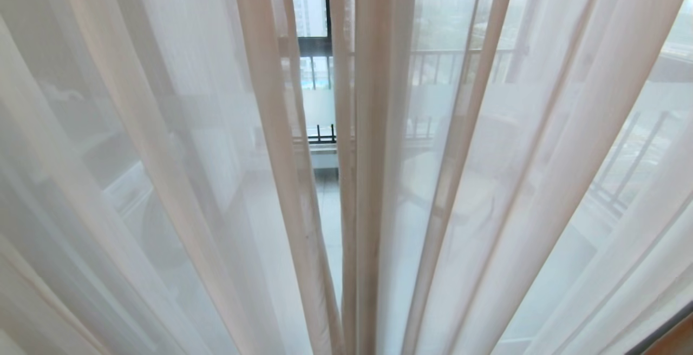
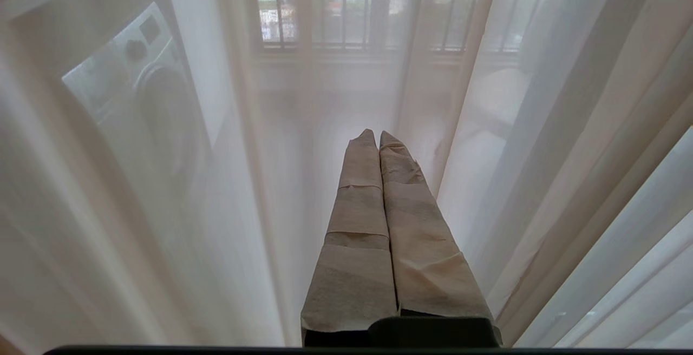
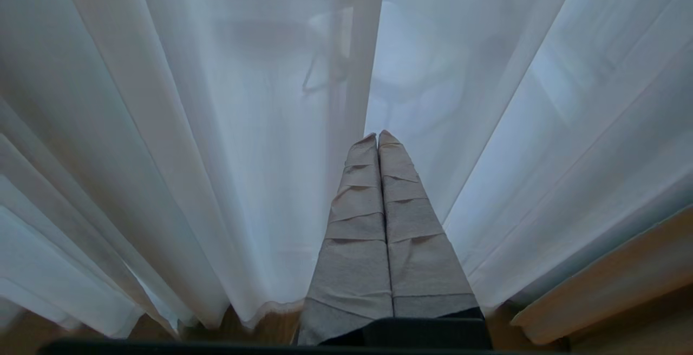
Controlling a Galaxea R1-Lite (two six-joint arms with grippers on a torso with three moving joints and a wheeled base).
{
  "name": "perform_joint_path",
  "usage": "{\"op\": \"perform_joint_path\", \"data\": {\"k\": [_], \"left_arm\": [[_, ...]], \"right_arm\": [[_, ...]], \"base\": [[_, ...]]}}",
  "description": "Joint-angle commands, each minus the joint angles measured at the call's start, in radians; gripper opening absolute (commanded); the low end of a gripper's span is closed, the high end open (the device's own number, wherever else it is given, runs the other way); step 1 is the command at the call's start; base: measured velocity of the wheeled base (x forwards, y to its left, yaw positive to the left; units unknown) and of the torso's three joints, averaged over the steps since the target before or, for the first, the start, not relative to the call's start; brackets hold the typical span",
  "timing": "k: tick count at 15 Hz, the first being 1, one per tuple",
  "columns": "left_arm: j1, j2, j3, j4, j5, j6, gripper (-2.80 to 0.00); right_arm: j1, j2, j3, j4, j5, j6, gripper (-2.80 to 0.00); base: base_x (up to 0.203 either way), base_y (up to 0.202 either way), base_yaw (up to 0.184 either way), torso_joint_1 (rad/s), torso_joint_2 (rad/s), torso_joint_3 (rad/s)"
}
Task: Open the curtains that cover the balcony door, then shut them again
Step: Pull the outer curtains open on both sides
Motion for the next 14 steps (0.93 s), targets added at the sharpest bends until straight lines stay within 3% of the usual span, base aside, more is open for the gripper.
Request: {"op": "perform_joint_path", "data": {"k": [1, 3, 14], "left_arm": [[0.000, 0.000, 0.000, -0.001, 0.000, -0.001, -2.80], [0.000, 0.000, 0.000, -0.001, 0.000, -0.001, -2.80], [0.000, 0.000, 0.000, -0.001, 0.000, -0.001, -2.80]], "right_arm": [[-0.004, -0.115, 0.000, 0.046, 0.003, 0.004, -2.80], [-0.009, -0.203, 0.000, 0.066, 0.007, 0.003, -2.80], [-0.011, -0.208, 0.000, 0.071, 0.009, 0.008, -2.80]], "base": [[0.000, 0.000, 0.000, 0.000, 0.00, 0.000], [0.000, 0.000, 0.000, 0.000, 0.00, 0.000], [0.000, 0.000, 0.000, 0.000, 0.00, 0.000]]}}
